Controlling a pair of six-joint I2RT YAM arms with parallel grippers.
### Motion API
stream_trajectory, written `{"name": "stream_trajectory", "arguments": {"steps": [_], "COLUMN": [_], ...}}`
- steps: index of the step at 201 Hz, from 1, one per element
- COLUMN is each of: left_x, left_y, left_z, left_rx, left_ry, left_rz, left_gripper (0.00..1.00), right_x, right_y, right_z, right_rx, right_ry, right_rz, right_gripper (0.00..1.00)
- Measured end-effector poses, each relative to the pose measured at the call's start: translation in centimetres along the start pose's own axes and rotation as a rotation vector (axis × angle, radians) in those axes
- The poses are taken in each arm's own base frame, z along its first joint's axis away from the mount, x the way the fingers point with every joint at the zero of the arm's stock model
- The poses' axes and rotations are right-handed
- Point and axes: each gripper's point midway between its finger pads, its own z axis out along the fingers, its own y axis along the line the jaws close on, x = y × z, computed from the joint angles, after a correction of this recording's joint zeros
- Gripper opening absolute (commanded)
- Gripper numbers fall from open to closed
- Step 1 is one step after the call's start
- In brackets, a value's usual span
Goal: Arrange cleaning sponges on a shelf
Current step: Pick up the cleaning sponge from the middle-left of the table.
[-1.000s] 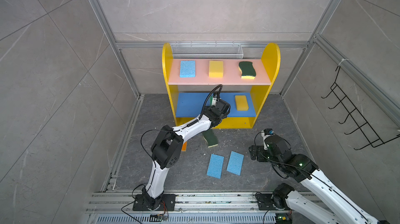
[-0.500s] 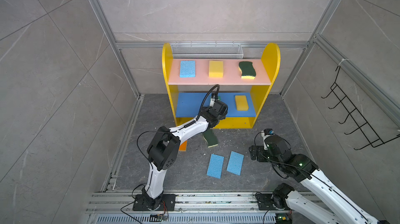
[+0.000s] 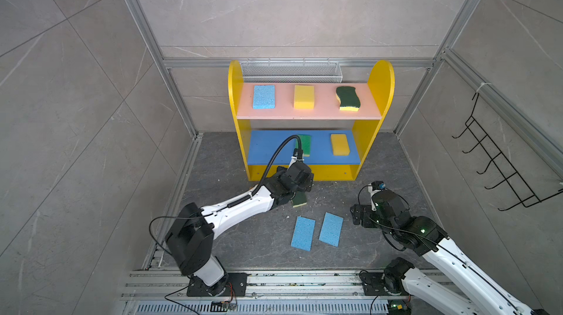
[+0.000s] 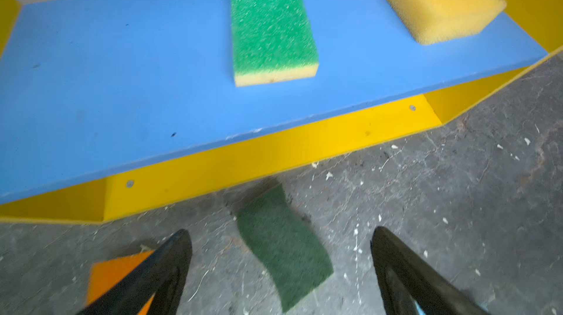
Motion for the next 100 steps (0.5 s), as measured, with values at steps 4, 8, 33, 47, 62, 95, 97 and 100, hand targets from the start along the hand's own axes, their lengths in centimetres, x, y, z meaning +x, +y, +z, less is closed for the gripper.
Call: {"name": "stream_trajectory", "arguments": {"steps": [4, 8, 33, 47, 62, 95, 97, 100], "left_x": [0.4, 0.8, 3.7, 5.8, 8.1, 12.1, 12.2, 12.6], "left_y": [0.5, 1.0, 4.0, 5.3, 6.7, 10.2, 10.4, 10.8], "left_z": [-0.4, -0.8, -2.6, -3.1, -3.4, -3.3, -3.2, -3.2], "left_rx": [-0.007, -0.013, -0.069, -0.1, -0.135, -0.205, -0.21, -0.217], "left_ry": [0.005, 0.011, 0.061, 0.105, 0.156, 0.25, 0.254, 0.262], "left_rz": [-0.005, -0.01, -0.035, -0.046, -0.06, -0.136, -0.144, -0.153], "left_gripper": [0.96, 0.96, 0.96, 0.96, 0.97, 0.98, 0.98, 0.98], "right_x": [0.0, 0.0, 0.1, 0.1, 0.3, 0.1, 0.1, 0.1], "right_y": [0.0, 0.0, 0.1, 0.3, 0.5, 0.9, 0.9, 1.0], "right_z": [0.0, 0.0, 0.1, 0.3, 0.7, 1.1, 1.1, 1.2], "right_rx": [0.0, 0.0, -0.005, -0.008, -0.01, -0.022, -0.022, -0.024], "right_ry": [0.0, 0.0, 0.007, 0.015, 0.029, 0.034, 0.034, 0.037], "right_rz": [0.001, 0.004, 0.008, 0.012, 0.015, 0.023, 0.022, 0.023], "right_gripper": [0.95, 0.95, 0.95, 0.95, 0.95, 0.95, 0.95, 0.95]}}
